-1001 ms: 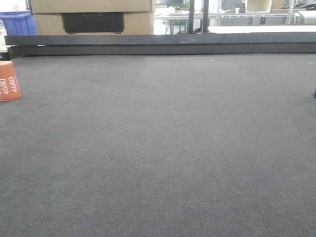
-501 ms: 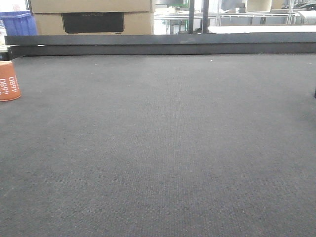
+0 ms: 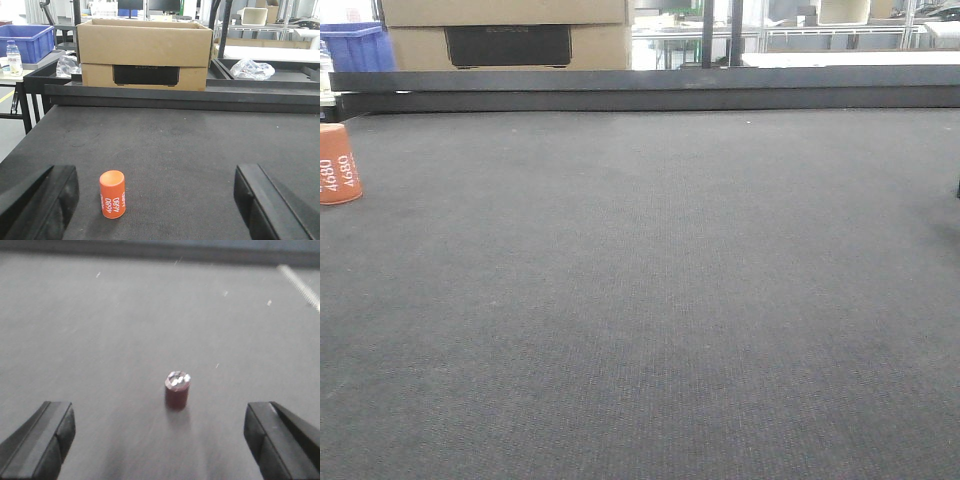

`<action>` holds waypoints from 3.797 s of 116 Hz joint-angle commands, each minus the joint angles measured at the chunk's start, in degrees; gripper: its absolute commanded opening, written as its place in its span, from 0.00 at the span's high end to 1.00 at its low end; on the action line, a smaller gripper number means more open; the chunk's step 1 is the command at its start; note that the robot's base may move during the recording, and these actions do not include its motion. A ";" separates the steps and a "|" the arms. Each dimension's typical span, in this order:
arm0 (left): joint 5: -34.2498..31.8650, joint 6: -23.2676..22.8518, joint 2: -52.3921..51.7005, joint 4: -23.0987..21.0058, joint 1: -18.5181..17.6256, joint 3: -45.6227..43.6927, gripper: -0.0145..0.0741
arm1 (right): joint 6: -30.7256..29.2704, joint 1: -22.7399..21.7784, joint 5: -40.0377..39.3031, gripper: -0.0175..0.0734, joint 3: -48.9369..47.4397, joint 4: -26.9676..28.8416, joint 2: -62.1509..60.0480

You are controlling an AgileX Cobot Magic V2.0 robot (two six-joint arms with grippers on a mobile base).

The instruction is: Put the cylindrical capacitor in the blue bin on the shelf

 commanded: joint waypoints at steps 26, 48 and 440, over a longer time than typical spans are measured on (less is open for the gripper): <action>-0.98 -0.28 0.07 -0.11 -0.40 -0.38 0.24 | -0.23 -4.76 -32.66 0.18 0.80 0.09 22.27; -0.98 -0.28 0.07 -0.11 -0.40 -0.38 0.24 | -0.12 -4.76 -36.15 0.18 -2.47 0.09 31.81; -51.24 -0.65 87.21 -4.84 7.04 -24.55 0.24 | 1.76 10.67 16.52 0.99 -18.25 -3.70 -2.22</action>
